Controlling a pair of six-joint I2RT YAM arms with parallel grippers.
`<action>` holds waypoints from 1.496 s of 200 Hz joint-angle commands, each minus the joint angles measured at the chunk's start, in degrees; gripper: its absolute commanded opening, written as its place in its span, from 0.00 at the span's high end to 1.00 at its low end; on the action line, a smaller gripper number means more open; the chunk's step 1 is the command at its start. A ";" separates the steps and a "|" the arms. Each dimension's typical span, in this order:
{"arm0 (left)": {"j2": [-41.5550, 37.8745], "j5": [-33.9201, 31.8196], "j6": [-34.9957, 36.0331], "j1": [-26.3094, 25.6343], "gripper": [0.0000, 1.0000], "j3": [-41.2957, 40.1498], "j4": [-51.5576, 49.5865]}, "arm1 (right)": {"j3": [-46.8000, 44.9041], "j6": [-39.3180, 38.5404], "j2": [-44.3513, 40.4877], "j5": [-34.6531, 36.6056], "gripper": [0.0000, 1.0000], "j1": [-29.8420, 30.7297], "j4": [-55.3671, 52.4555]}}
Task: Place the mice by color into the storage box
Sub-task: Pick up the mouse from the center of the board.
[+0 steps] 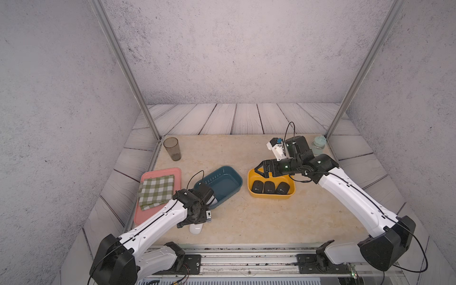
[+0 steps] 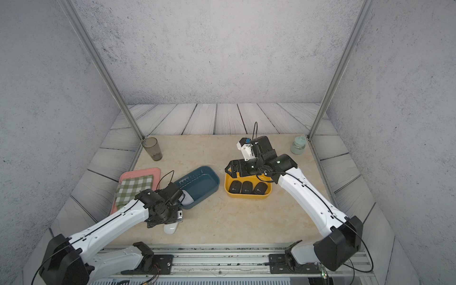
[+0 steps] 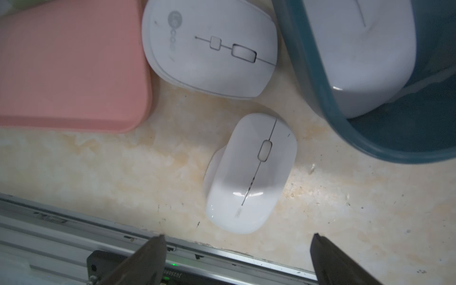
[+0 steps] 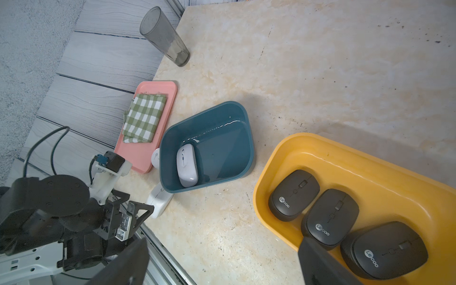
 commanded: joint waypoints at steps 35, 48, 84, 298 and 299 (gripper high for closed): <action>3.67 -2.56 2.25 -0.16 0.02 -2.94 6.84 | -1.70 0.39 -1.44 -1.02 0.01 -0.12 0.82; 5.26 -2.66 2.83 -0.07 0.02 -3.38 7.78 | -1.72 0.56 -1.38 -1.02 0.01 -0.13 0.93; 7.81 -1.16 3.75 0.23 0.04 -5.94 10.92 | -1.72 0.73 -1.10 -1.11 0.01 -0.13 0.82; -15.71 5.57 -8.15 1.72 0.36 -10.15 6.11 | -5.06 -0.63 -1.80 -0.05 0.01 -0.09 -0.11; -16.03 5.40 -8.37 1.70 0.37 -10.05 5.93 | -5.10 -0.66 -1.80 -0.05 0.01 -0.11 -0.12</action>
